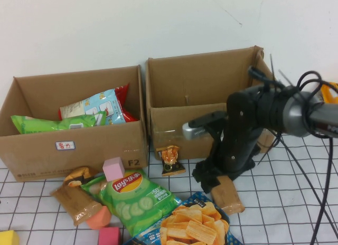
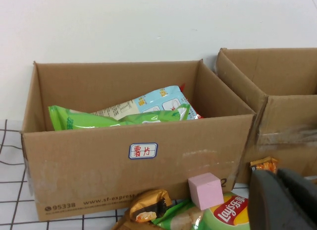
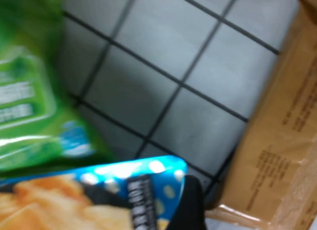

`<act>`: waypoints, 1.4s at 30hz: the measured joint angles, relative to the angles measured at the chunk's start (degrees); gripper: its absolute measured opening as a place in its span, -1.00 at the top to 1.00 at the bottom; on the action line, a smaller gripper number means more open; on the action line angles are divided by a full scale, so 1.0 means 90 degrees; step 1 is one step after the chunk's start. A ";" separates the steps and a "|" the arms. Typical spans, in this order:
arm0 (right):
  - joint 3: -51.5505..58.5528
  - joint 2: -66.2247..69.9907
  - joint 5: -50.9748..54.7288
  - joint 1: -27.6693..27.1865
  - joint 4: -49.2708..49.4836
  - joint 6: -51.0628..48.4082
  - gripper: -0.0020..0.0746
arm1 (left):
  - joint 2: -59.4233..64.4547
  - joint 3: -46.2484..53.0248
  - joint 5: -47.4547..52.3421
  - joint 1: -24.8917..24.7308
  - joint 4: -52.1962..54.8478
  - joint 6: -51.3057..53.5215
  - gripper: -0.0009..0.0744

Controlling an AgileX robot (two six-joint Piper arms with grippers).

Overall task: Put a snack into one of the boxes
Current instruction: Pick up the biscuit

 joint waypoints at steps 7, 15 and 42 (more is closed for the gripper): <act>0.0000 0.0377 -0.0016 0.0000 -0.0363 0.0488 -0.55 | 0.0000 0.0000 0.0000 0.0000 0.0055 0.0000 0.98; 0.0000 0.0549 -0.0170 0.0000 -0.0561 0.0872 -0.55 | 0.0000 0.0000 0.0000 0.0000 0.0069 0.0000 0.98; 0.0015 -0.0503 0.1165 0.0311 -0.0709 -0.0002 -0.27 | 0.0000 0.0004 0.0000 0.0000 0.0069 0.0000 0.98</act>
